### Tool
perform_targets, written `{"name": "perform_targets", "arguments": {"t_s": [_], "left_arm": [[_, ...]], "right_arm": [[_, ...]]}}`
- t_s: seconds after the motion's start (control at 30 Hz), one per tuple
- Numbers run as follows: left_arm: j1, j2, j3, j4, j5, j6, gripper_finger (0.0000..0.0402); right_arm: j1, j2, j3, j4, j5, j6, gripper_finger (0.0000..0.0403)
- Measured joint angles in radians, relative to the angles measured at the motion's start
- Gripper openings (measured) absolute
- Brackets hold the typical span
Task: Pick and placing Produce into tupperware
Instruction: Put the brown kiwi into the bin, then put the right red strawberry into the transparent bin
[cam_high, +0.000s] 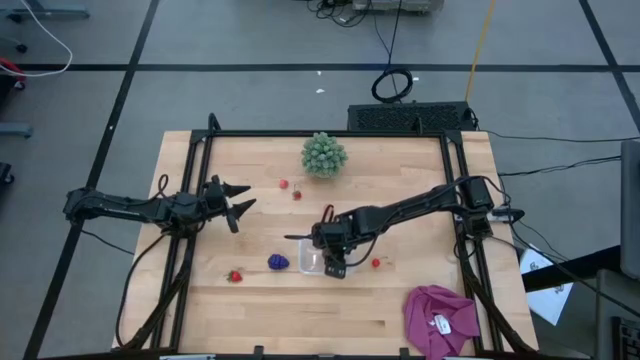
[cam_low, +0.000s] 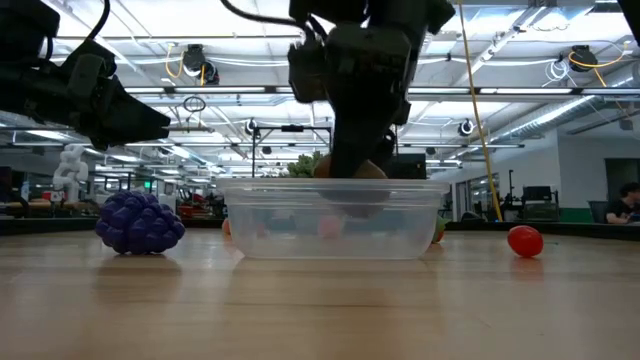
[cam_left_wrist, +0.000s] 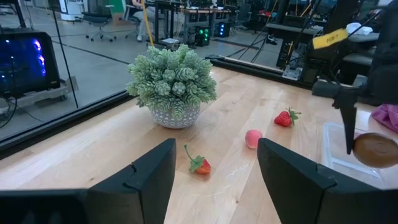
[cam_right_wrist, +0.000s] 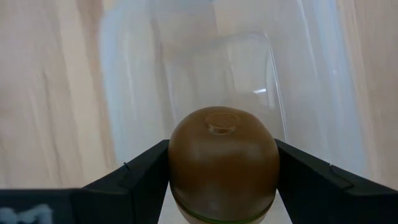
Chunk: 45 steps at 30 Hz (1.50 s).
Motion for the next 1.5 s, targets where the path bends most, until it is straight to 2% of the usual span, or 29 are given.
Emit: {"name": "perform_targets", "arguments": {"t_s": [0.53, 0.8, 1.13, 1.5], "left_arm": [[0.000, 0.000, 0.000, 0.000, 0.000, 0.000, 0.0230], [0.000, 0.000, 0.000, -0.001, 0.000, 0.000, 0.0230], [0.000, 0.000, 0.000, -0.001, 0.000, 0.000, 0.0230], [0.000, 0.000, 0.000, -0.001, 0.000, 0.000, 0.0230]], "right_arm": [[0.000, 0.001, -0.043, 0.032, 0.000, 0.020, 0.0251], [0.000, 0.001, -0.043, 0.033, 0.000, 0.018, 0.0237], [-0.002, 0.001, -0.043, 0.041, -0.004, 0.050, 0.0298], [-0.002, -0.002, -0.043, 0.053, -0.007, 0.031, 0.0302]]}}
